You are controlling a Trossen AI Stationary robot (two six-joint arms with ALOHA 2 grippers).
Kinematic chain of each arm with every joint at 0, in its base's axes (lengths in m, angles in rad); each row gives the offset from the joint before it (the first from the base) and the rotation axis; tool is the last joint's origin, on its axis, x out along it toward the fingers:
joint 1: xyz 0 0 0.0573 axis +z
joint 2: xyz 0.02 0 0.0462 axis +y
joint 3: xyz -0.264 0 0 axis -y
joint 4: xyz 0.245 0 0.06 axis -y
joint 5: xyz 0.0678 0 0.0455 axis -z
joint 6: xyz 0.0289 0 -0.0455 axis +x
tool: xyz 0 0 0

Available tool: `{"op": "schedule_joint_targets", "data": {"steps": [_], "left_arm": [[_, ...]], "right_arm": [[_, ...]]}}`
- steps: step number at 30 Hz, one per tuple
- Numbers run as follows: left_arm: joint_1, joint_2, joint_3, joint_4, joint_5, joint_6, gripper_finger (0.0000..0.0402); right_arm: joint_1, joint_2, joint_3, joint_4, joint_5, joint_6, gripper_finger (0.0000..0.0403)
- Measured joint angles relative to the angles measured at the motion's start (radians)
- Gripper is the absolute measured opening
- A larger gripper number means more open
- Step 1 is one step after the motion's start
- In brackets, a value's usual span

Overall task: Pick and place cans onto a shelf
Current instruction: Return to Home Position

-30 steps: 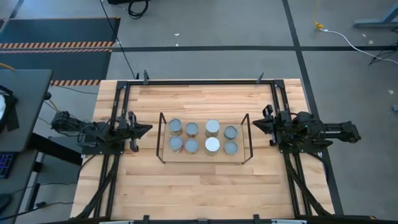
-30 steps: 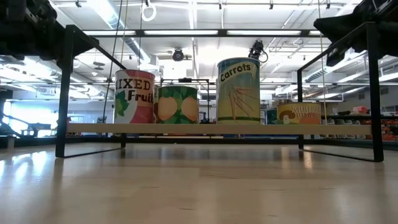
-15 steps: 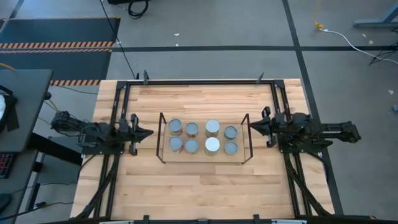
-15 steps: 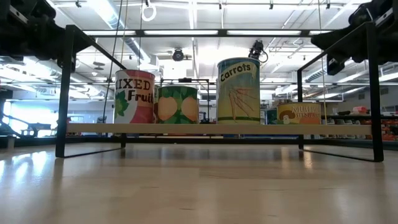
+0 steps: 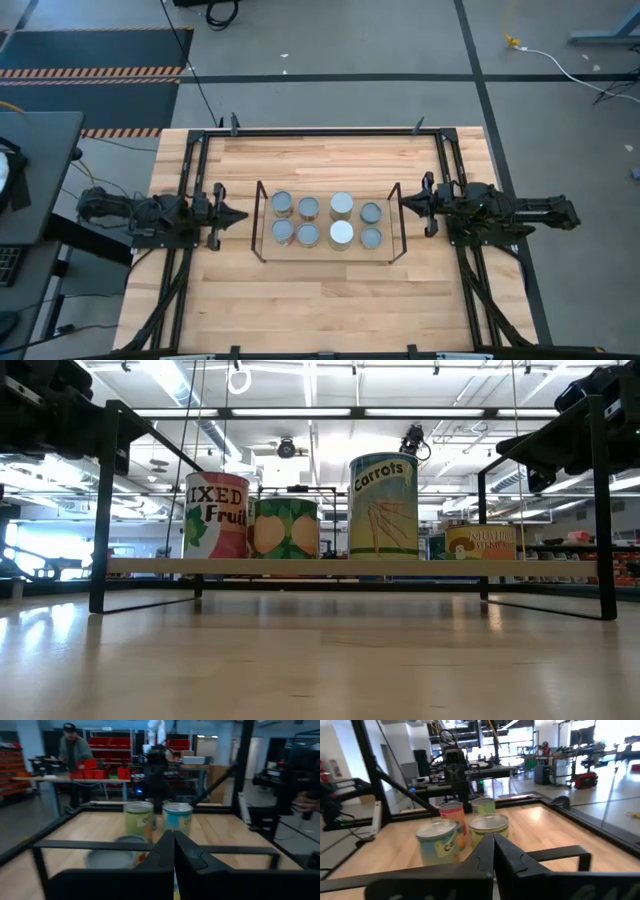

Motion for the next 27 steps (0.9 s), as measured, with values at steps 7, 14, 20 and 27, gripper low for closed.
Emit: {"op": "schedule_joint_targets", "data": {"steps": [7, 14, 20, 27], "left_arm": [[0.129, 0.000, 0.000, -0.012, 0.117, 0.000, 0.0001], [0.134, 0.000, 0.000, -0.049, 0.186, -0.007, 0.0004], [0.134, 0.000, 0.000, -0.049, 0.185, -0.021, 0.0005], [0.134, 0.000, -0.001, -0.050, 0.183, -0.018, 0.0007]], "right_arm": [[0.000, 0.000, 0.000, -0.001, 0.049, -0.021, 0.0013], [0.000, 0.008, 0.000, -0.004, 0.034, 0.040, 0.0014], [0.000, 0.008, 0.000, -0.007, 0.029, -0.054, 0.0008], [0.001, 0.008, 0.000, -0.008, 0.008, -0.056, 0.0010]]}}
